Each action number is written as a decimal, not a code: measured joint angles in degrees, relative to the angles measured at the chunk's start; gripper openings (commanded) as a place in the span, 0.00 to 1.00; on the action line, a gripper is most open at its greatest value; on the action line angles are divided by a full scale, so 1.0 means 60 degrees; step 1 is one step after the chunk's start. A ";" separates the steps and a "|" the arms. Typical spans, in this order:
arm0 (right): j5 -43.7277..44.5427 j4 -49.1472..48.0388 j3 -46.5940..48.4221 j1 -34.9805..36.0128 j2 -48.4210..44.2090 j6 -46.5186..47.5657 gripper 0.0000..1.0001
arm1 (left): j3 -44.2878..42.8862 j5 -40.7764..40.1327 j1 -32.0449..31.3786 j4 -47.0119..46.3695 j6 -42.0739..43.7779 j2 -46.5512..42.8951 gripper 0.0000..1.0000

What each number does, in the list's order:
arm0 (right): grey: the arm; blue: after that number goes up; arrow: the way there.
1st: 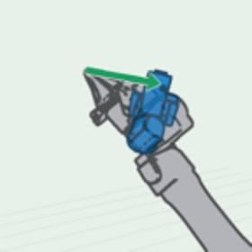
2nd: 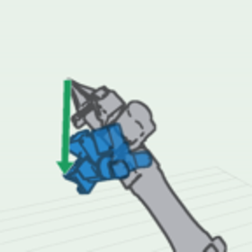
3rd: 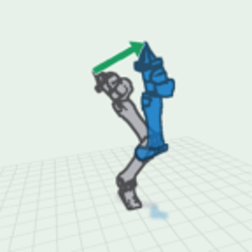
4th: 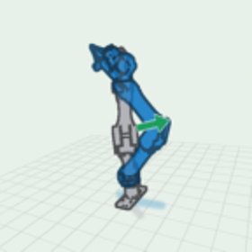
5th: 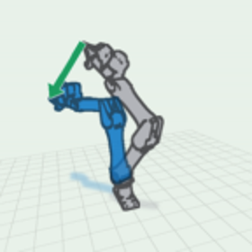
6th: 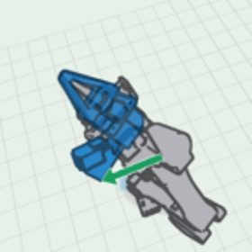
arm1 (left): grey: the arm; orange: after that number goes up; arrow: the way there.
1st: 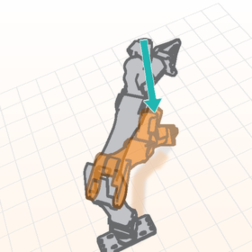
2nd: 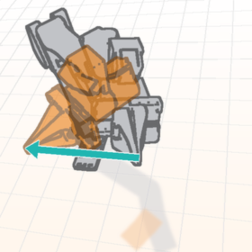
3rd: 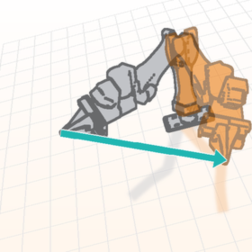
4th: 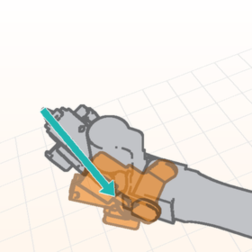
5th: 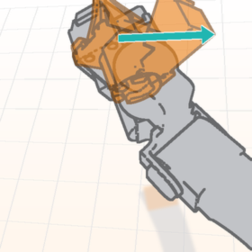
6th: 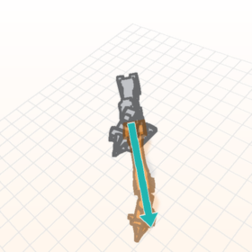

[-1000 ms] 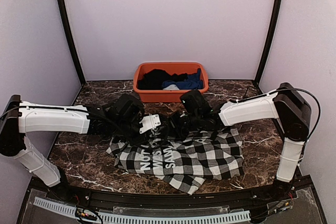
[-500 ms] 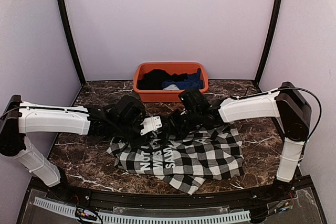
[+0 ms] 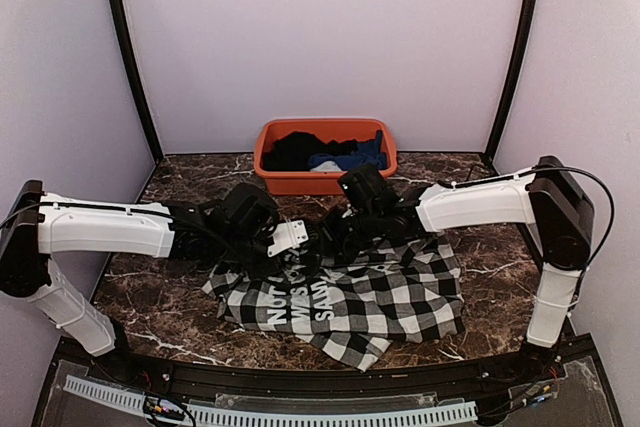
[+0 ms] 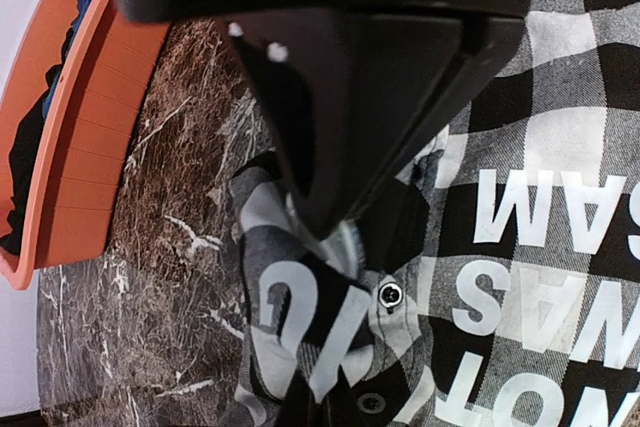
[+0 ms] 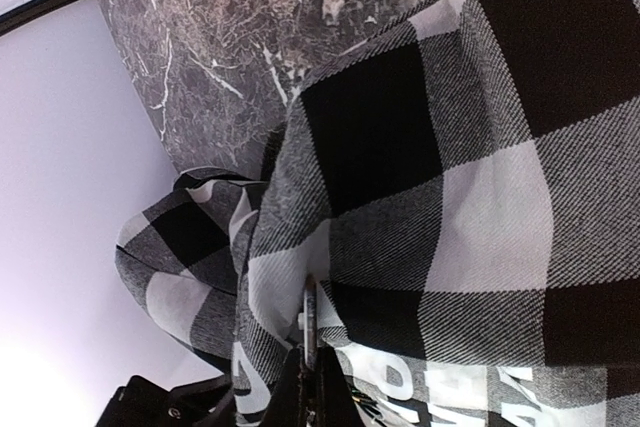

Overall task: Pin the brooch onto the clothing
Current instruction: Pin the brooch onto the flattened clothing.

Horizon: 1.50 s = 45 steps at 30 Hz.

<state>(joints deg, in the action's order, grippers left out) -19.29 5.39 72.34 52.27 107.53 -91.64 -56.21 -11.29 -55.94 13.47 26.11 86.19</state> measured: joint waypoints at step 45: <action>0.0605 0.1297 0.0412 0.0321 -0.0200 0.1435 0.00 | 0.0058 -0.0499 0.0011 0.0015 -0.0251 0.0000 0.01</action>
<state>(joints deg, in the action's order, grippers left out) -15.66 13.17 74.81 54.19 106.32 -83.02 -55.86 -14.28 -55.88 13.56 24.60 86.19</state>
